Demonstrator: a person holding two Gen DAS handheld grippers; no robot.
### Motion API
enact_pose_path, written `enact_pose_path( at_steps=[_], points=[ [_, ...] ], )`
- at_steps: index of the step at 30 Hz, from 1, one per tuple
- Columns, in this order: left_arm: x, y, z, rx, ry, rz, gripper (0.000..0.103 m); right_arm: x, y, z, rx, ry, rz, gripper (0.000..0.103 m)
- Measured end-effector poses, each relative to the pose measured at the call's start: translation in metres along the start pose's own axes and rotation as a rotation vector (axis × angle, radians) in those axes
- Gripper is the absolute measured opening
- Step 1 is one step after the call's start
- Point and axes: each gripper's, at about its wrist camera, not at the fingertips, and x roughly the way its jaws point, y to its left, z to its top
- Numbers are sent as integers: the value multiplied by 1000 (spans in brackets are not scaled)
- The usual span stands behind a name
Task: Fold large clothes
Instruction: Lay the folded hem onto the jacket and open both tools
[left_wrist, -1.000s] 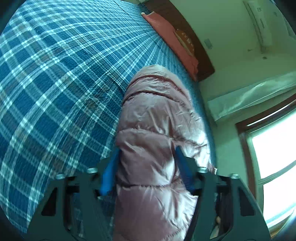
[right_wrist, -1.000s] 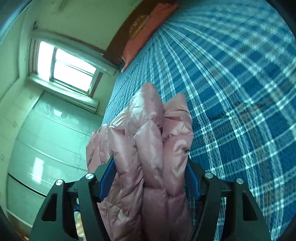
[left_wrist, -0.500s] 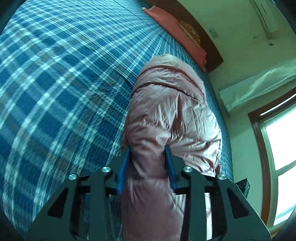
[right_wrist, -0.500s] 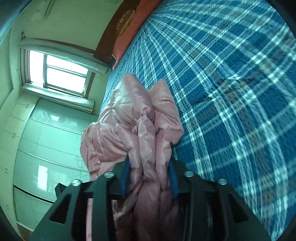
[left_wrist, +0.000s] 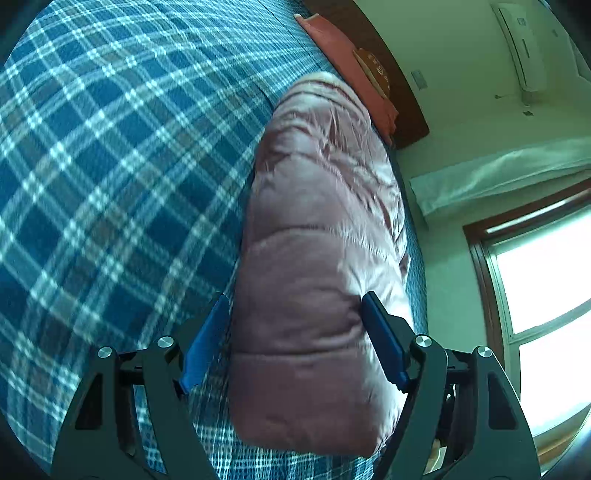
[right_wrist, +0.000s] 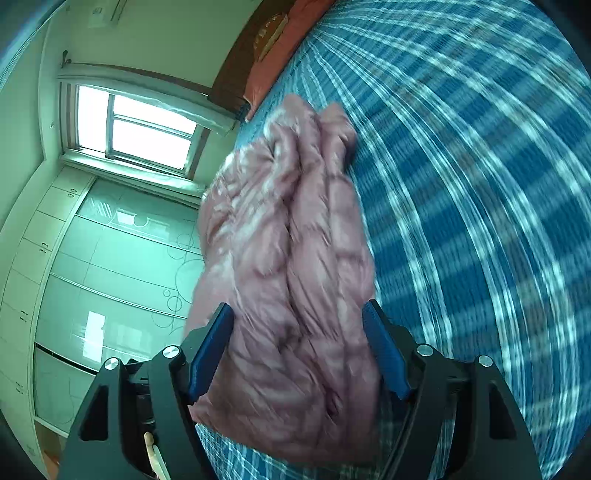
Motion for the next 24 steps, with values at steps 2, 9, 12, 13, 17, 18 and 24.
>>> enact_pose_path(
  at_steps=[2, 9, 12, 13, 17, 18, 24],
  points=[
    [3, 0, -3, 4, 5, 1, 53, 3, -3, -3, 18, 7, -2, 63],
    [10, -3, -6, 54, -6, 36, 34, 8, -13, -9, 59, 20, 24, 30],
    [6, -7, -7, 74, -24, 65, 47, -2, -20, -20, 59, 12, 25, 36],
    [2, -8, -8, 74, -31, 77, 53, -10, -25, -21, 61, 6, 20, 37],
    [-15, -11, -13, 91, -62, 108, 64, -28, -23, -31, 42, -15, -22, 49],
    [-19, -12, -14, 104, -66, 120, 65, -30, -22, -33, 36, -17, -30, 50],
    [-43, -22, -30, 226, -120, 246, 69, -61, -11, -62, -32, -41, -115, 53]
  ],
)
